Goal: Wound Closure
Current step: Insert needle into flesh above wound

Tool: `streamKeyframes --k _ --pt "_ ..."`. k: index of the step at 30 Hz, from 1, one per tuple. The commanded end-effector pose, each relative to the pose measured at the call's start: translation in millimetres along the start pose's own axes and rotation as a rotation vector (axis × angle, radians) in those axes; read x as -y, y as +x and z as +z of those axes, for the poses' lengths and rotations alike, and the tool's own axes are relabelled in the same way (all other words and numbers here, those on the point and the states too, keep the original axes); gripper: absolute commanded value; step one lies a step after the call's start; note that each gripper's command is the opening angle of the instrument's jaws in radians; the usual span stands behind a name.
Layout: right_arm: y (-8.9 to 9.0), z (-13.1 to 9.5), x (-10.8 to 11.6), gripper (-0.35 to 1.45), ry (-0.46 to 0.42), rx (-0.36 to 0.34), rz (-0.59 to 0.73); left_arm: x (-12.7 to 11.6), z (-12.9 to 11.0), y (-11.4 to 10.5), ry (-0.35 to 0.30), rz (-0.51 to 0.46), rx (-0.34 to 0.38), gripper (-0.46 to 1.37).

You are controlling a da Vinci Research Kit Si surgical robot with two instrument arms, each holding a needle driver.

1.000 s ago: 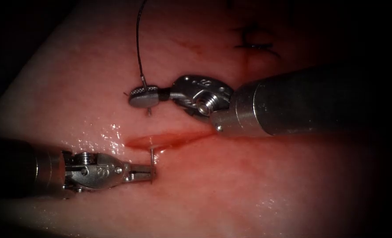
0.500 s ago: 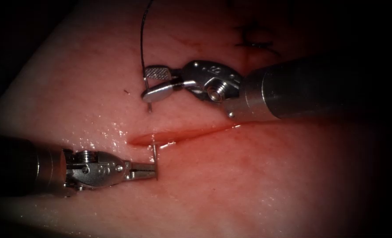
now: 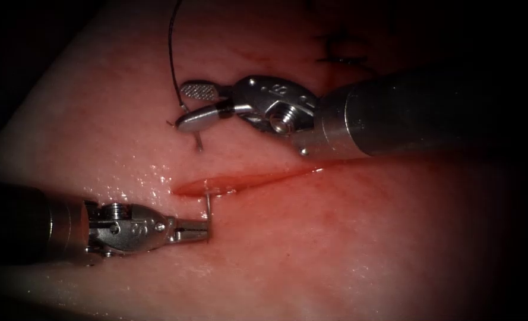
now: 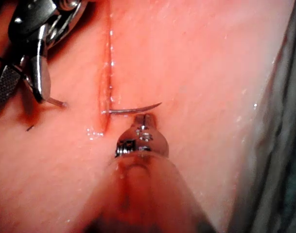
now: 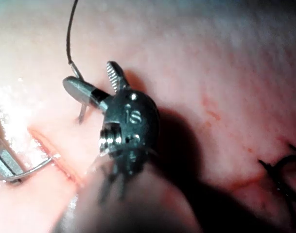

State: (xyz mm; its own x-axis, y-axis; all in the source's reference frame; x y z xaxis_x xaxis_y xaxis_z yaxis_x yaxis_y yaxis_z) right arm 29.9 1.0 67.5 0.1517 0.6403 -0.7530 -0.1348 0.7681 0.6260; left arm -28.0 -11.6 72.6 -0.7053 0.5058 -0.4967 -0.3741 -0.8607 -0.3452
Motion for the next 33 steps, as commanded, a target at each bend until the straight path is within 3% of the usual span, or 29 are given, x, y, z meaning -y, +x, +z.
streamKeyframes --k 1,3,5,6,7,8,19,33 --pt "0.0 0.1 0.0 1.11 0.001 0.0 0.001 0.0 0.0 0.0 -0.008 0.001 -0.001 -0.18" --pt "0.0 0.3 0.1 1.08 0.0 0.0 0.001 0.0 0.0 0.0 -0.008 0.001 -0.001 -0.18" --pt "-0.1 0.3 0.2 0.78 0.002 0.0 -0.006 0.0 0.0 0.0 -0.007 0.001 -0.001 -0.18" --pt "-0.1 0.3 0.3 0.53 0.003 0.0 -0.006 0.0 0.0 0.0 -0.007 0.001 -0.001 -0.18" --pt "-0.2 0.2 0.5 -0.15 0.008 0.0 -0.007 0.0 0.0 0.0 -0.008 0.001 -0.001 -0.18" --pt "-0.2 0.1 0.7 -0.35 0.016 0.0 -0.008 0.0 0.0 -0.1 -0.008 0.001 -0.001 -0.19" --pt "-1.4 -1.1 2.5 -0.35 0.045 0.041 0.16 0.1 -0.1 -0.2 -0.008 0.003 -0.004 -0.18" --pt "-5.1 -1.6 4.9 -0.35 0.069 0.115 0.337 0.2 -0.1 -0.1 -0.006 0.001 -0.012 -0.18"
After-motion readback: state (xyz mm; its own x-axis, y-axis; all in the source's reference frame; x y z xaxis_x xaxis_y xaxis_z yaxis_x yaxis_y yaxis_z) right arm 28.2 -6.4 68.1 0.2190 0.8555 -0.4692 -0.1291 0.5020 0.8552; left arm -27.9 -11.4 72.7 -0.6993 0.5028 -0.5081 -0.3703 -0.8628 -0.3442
